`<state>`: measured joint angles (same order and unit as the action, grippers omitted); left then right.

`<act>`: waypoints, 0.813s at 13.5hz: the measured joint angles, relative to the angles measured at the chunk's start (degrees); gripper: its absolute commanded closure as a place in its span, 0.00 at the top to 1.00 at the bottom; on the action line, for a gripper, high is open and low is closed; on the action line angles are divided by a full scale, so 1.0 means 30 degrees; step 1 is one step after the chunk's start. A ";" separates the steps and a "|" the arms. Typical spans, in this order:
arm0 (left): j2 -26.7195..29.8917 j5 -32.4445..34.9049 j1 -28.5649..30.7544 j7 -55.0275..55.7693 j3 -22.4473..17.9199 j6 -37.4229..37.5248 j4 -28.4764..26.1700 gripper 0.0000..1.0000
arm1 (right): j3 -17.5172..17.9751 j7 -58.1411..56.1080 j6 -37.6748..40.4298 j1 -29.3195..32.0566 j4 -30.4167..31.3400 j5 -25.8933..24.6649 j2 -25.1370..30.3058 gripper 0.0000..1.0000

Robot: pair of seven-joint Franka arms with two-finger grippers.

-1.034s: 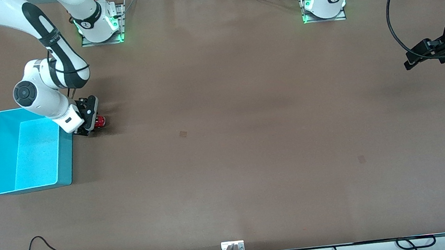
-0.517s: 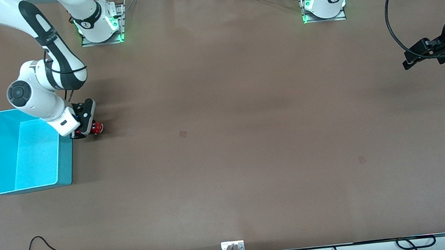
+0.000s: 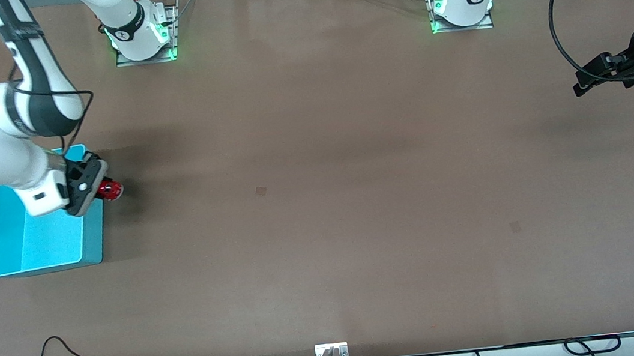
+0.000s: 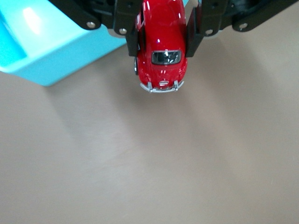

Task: Wind red beetle toy and store in blue box
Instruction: 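Lift the car with the right gripper over the cyan box, then lower the car into the box and open the right gripper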

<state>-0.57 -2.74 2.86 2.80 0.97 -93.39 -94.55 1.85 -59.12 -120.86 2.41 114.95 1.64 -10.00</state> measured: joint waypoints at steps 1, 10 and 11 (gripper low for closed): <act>0.0000 0.0000 -0.0001 0.0000 0.0000 0.0000 0.0000 1.00 | -0.0284 0.0708 0.0171 0.0013 -0.0360 0.0005 0.0134 0.00; -0.0016 0.0000 0.0010 0.0000 -0.0073 -0.0001 0.0000 1.00 | -0.4568 1.2121 0.0339 0.0209 -0.0528 0.0103 -0.0756 0.00; -0.0016 0.0000 0.0010 0.0000 -0.0075 -0.0001 0.0000 1.00 | -0.4878 1.2956 0.0341 0.0205 -0.0508 0.0103 -0.1101 0.00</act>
<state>-0.61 -2.74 2.89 2.80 0.75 -93.39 -94.55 -12.79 -20.26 -119.84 3.03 113.42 1.95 -13.31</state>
